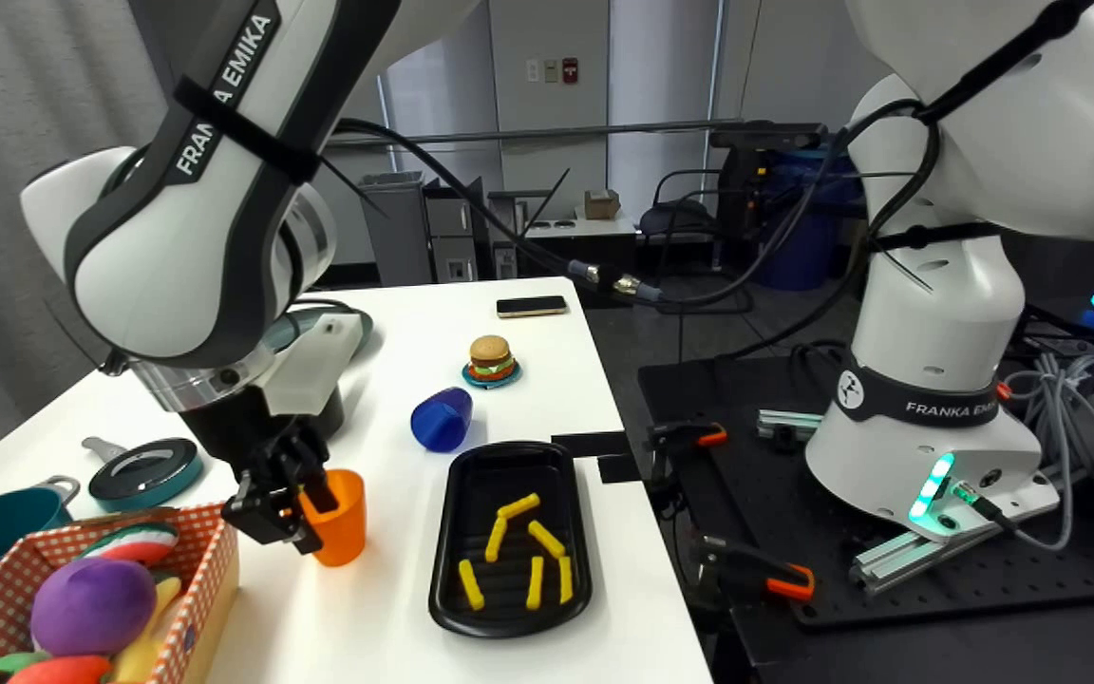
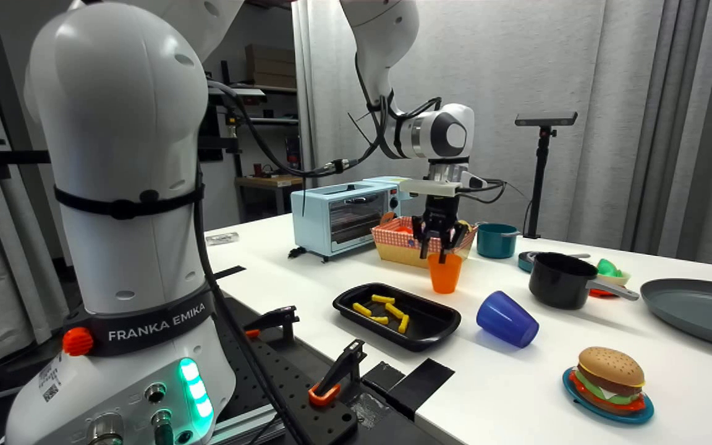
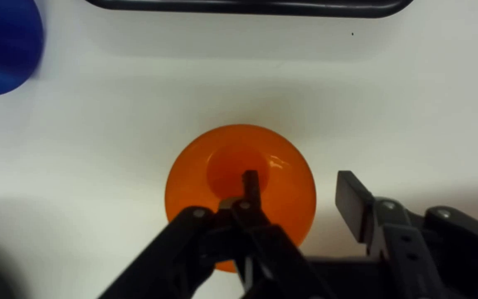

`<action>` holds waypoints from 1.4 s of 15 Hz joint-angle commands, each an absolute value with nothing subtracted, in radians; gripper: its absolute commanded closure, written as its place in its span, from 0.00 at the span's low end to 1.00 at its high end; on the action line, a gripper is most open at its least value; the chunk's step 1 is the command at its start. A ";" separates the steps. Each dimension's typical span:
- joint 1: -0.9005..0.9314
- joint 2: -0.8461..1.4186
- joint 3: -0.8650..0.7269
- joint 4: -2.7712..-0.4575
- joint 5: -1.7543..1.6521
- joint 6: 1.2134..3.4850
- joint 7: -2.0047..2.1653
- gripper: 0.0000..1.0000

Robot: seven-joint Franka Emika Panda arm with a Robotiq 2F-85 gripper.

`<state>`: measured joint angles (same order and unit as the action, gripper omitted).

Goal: Pour the fries out of the orange cup onto the oven tray

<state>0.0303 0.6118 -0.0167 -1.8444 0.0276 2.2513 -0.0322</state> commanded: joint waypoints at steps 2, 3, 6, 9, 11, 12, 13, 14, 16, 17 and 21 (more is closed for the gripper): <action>0.030 0.632 -0.018 -1.812 0.004 2.253 -0.006 0.08; 0.029 0.627 -0.016 -1.818 0.006 2.256 -0.009 0.02; 0.027 0.605 -0.010 -1.839 0.012 2.266 -0.017 0.00; 0.028 0.576 -0.005 -1.865 0.015 2.274 -0.020 0.00; 0.030 0.555 -0.001 -1.882 0.017 2.277 -0.018 0.00; 0.032 0.539 0.000 -1.895 0.017 2.280 -0.017 0.00; 0.032 0.525 0.002 -1.905 0.018 2.282 -0.016 0.00; 0.034 0.505 0.004 -1.923 0.020 2.288 -0.014 0.00; 0.035 0.459 0.010 -1.966 0.025 2.295 -0.014 0.00; 0.035 0.438 0.013 -1.986 0.028 2.297 -0.014 0.00; 0.035 0.334 0.025 -2.093 0.036 2.309 -0.014 0.00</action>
<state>0.0358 0.4434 0.0141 -1.9679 0.0278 2.2575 -0.0322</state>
